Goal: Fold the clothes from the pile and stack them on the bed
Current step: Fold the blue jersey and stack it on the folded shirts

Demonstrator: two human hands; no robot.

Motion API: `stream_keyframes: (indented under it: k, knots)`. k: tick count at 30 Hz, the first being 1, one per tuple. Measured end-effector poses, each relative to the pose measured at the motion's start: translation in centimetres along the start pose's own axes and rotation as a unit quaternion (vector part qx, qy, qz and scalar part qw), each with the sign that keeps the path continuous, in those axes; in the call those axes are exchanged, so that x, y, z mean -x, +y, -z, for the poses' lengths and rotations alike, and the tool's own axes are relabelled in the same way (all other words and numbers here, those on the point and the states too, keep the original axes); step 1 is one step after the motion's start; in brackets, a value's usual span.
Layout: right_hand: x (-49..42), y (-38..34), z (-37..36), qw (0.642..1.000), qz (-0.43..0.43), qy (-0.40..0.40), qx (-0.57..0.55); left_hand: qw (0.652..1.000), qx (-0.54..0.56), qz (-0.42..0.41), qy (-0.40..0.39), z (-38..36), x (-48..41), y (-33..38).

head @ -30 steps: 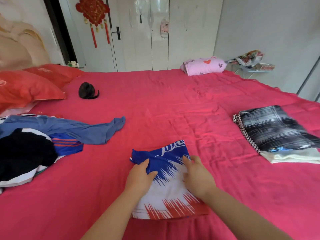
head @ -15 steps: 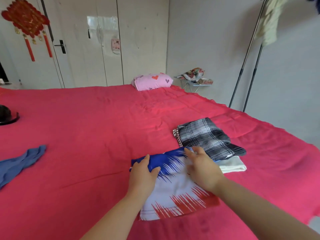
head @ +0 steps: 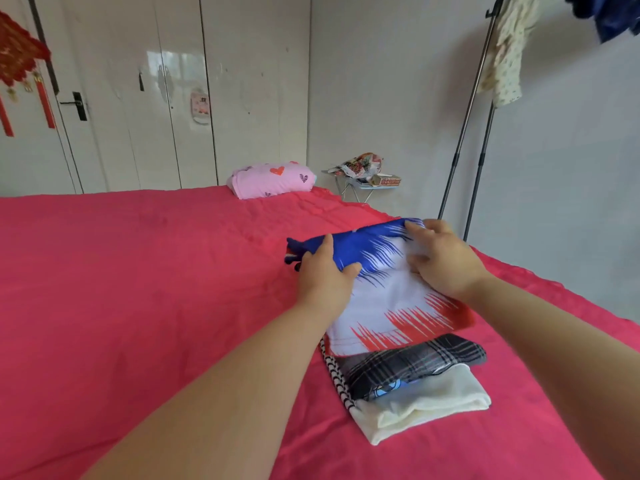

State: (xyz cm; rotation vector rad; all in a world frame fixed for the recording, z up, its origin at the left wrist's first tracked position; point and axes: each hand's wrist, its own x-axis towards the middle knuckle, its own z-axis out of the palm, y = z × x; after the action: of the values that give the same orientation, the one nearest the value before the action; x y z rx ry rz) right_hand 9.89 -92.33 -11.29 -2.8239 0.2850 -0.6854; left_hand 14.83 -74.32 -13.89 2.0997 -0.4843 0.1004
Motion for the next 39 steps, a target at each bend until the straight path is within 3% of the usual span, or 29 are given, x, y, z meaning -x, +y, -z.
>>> stream_keyframes:
  k: [3,6,10,13,16,18,22,25,28,30,32,35,39]
  knots:
    - [0.0,2.7,-4.2,0.991,-0.06,-0.116,0.02,0.99,0.029,0.049,-0.132,-3.1,0.5,-2.8]
    - [1.4,3.5,-8.4,0.965,-0.159,-0.209,0.028,0.975,-0.04,0.075,-0.204,-5.6,2.2,-6.3]
    - [1.1,1.2,-9.8,0.983,-0.099,-0.131,0.081,0.977,-0.092,-0.004,-0.19,-7.6,3.2,-7.9]
    - [0.5,0.3,-10.2,0.981,-0.049,-0.148,0.119,0.972,-0.121,-0.027,-0.201,-9.2,2.9,-8.1]
    - [2.0,1.8,-12.3,0.961,-0.066,-0.216,0.161,0.96,-0.16,-0.033,-0.227,-10.2,3.1,-8.4]
    - [3.0,3.0,-13.4,0.954,-0.107,-0.248,0.132,0.954,-0.179,-0.049,-0.238,-10.2,3.5,-8.8]
    - [2.9,3.4,-13.7,0.952,-0.117,-0.254,0.122,0.953,-0.204,-0.071,-0.213,-8.4,4.8,-10.4]
    - [3.1,2.6,-13.3,0.956,-0.114,-0.224,0.154,0.946,-0.246,-0.041,-0.209,-5.8,6.5,-12.1]
    - [4.4,-0.6,-12.6,0.969,-0.093,-0.15,0.173,0.921,-0.329,-0.007,-0.207,-1.5,8.8,-14.3]
    - [6.9,-4.3,-13.0,0.977,-0.032,-0.148,0.149,0.905,-0.377,0.013,-0.194,2.0,10.8,-16.0]
    - [11.1,-9.4,-14.4,0.979,0.045,-0.187,0.067,0.896,-0.404,0.051,-0.177,5.6,13.3,-17.9]
    - [17.0,-17.1,-16.4,0.956,0.095,-0.273,-0.039,0.882,-0.431,0.12,-0.149,10.6,17.2,-20.4]
    - [21.3,-25.2,-18.1,0.937,0.128,-0.322,-0.042,0.874,-0.432,0.19,-0.12,16.3,22.7,-23.0]
